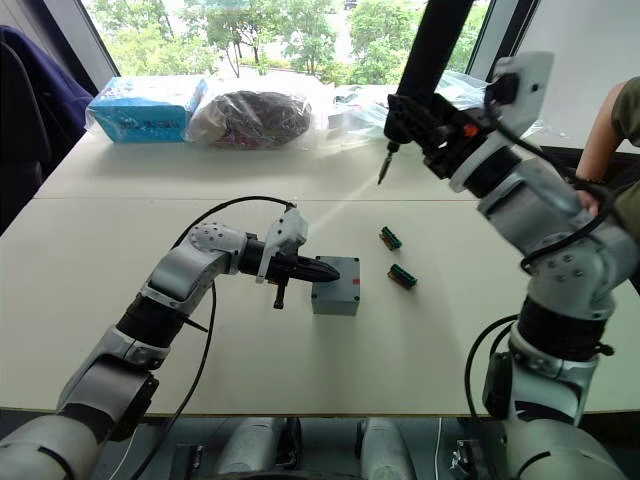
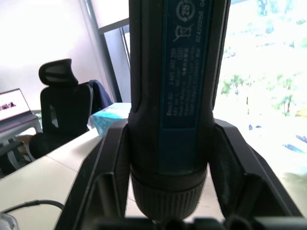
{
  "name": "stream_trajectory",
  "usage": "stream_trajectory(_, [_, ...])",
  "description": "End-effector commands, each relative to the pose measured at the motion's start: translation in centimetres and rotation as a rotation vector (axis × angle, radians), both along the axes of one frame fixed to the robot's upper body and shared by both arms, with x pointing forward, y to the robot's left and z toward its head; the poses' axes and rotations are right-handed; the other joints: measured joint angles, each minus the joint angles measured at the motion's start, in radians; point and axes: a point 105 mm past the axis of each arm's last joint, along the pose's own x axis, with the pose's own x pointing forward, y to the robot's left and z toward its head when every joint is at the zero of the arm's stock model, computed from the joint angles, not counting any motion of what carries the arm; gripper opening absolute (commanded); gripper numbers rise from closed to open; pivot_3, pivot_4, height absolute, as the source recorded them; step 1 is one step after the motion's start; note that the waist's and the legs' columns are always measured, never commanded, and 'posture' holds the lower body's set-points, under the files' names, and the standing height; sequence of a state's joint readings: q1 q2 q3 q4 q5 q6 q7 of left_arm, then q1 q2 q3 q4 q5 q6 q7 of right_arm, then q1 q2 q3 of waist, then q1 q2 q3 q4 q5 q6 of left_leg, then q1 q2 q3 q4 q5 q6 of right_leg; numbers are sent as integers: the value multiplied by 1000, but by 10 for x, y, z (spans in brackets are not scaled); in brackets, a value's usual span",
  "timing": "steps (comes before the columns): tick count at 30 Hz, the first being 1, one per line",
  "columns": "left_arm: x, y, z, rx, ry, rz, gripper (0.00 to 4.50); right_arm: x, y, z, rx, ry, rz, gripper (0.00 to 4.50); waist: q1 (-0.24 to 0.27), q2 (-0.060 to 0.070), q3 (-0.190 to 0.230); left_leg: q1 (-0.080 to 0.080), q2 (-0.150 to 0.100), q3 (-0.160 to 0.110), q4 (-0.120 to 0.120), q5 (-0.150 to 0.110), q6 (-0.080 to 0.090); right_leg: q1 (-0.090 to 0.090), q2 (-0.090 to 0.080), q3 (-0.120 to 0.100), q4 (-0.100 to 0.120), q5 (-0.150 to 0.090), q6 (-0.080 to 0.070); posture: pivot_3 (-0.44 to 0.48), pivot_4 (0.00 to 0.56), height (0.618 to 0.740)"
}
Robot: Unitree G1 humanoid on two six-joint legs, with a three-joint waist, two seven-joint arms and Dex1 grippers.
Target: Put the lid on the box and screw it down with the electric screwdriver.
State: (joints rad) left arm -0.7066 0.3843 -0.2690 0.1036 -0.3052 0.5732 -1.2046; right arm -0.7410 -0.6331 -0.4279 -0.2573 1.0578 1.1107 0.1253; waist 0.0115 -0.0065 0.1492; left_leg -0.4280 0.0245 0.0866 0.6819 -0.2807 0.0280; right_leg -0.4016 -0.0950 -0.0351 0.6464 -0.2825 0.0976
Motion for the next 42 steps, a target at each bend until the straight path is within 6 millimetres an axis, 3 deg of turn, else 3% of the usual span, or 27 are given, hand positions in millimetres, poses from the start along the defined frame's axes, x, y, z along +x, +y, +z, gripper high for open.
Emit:
stream_trajectory(1, [-10,8,37,-73,-64,-35,0,-3,-45,-31,-29,324,-71,1737,1,1,1,0,0,0,0,0,0,0,-1,0,0,0,0,0,150,740])
stream_trajectory(3, [-17,11,37,-43,-86,-54,0,-10,-69,-54,-47,522,-106,1737,0,3,2,0,-1,1,-1,0,0,-1,-2,0,-1,0,0,0,150,740])
stream_trajectory(7, [-34,19,19,93,-125,-126,0,-16,-91,-89,-23,762,-136,1737,-9,7,5,-1,-1,3,-3,0,1,-3,-2,2,-1,0,0,0,150,740])
stream_trajectory(15, [-48,14,13,106,-128,-156,0,-25,-101,-134,-50,1011,-158,1737,-23,9,6,-1,0,5,-3,-1,1,-4,2,3,-1,0,0,0,150,740])
stream_trajectory(22, [-46,12,11,93,-112,-131,0,-32,-103,-153,-105,1141,-151,1737,-21,9,7,-2,-1,5,-2,-1,2,-4,2,3,-1,0,0,0,150,740])
stream_trajectory(35, [-37,13,0,96,-91,-90,0,-15,-104,-162,-67,1188,-204,1737,-20,9,7,-2,0,5,-2,-1,2,-5,4,4,-1,0,0,0,150,740])
stream_trajectory(36, [-36,13,0,95,-92,-88,0,-14,-103,-162,-70,1187,-204,2536,-20,9,7,-2,0,5,-1,-1,2,-5,4,4,-1,0,0,0,150,740])
stream_trajectory(38, [-35,16,1,95,-92,-79,0,-14,-102,-162,-77,1182,-196,3012,-21,9,7,-2,0,5,-1,-1,2,-5,4,4,-1,0,1,0,150,740])
stream_trajectory(41, [-33,20,4,88,-88,-63,0,-15,-101,-161,-93,1164,-182,4240,-21,9,7,-2,0,5,-1,-1,2,-5,4,4,-1,0,1,0,150,740])
stream_trajectory(42, [-31,22,6,75,-72,-48,0,-15,-102,-154,-119,1129,-181,4444,-20,9,7,-2,0,5,-1,-1,2,-5,4,4,-1,0,1,0,150,740])
